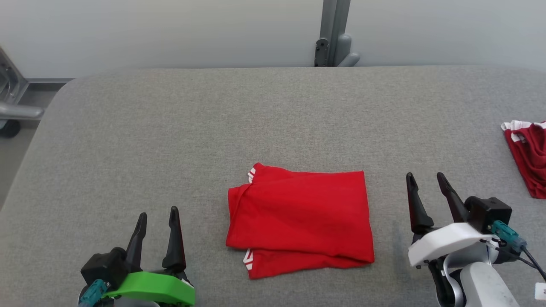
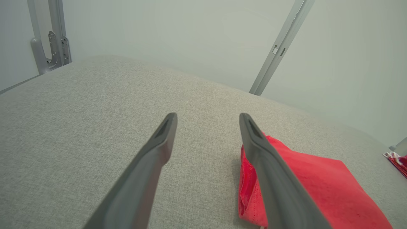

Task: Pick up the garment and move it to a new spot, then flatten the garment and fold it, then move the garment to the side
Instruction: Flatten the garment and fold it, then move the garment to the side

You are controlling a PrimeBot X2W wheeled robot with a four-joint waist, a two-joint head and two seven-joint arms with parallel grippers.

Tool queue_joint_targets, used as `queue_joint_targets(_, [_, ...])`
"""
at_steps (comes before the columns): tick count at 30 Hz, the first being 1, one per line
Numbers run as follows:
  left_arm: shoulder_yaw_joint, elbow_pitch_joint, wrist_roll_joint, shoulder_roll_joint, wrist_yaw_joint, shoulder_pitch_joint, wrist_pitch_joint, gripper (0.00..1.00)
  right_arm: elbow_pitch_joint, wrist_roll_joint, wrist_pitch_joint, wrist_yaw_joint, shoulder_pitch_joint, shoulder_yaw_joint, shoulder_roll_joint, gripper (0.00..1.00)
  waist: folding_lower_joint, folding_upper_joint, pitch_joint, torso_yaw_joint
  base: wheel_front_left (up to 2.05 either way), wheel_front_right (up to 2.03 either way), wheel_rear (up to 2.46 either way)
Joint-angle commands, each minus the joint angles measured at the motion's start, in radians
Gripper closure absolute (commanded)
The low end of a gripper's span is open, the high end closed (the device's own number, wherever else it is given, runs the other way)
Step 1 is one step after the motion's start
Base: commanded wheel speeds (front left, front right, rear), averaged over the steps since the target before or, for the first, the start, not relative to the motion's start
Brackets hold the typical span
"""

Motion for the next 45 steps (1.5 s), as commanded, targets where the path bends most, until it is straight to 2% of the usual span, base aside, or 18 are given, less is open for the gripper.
queue_joint_targets(1, [0.003,-0.002,0.007,0.004,0.008,0.008,-0.004,0.00,-0.028,-0.009,-0.009,-0.001,0.028,-0.009,-0.001,0.00,0.0000,0.0101,-0.007,-0.020,0.00,0.00,0.00])
queue_joint_targets(10, [0.007,-0.001,0.032,0.018,0.018,0.024,-0.007,0.00,-0.188,-0.016,-0.015,-0.001,0.137,-0.027,-0.001,0.00,0.0000,0.0101,-0.034,-0.061,0.00,0.00,0.00])
queue_joint_targets(19, [0.004,-0.001,0.067,0.027,0.027,0.028,-0.008,0.00,-0.240,0.006,0.001,-0.001,0.178,-0.020,-0.001,0.00,0.0000,0.0101,-0.044,-0.068,0.00,0.00,0.00])
queue_joint_targets(38, [0.003,-0.002,0.079,0.019,0.024,0.022,-0.009,0.00,-0.234,0.002,0.019,-0.001,0.168,-0.022,-0.001,0.00,0.0000,0.0101,-0.039,-0.046,0.00,0.00,0.00])
queue_joint_targets(42, [-0.006,0.004,0.081,0.016,0.017,0.015,-0.009,0.00,-0.189,0.004,0.054,-0.001,0.144,-0.001,-0.001,0.00,0.0000,0.0101,-0.041,-0.030,0.00,0.00,0.00])
queue_joint_targets(45, [-0.011,0.007,0.082,0.014,0.013,0.007,-0.009,0.00,-0.118,-0.017,0.120,-0.001,0.113,0.032,-0.001,0.00,0.0000,0.0101,-0.041,-0.012,0.00,0.00,0.00])
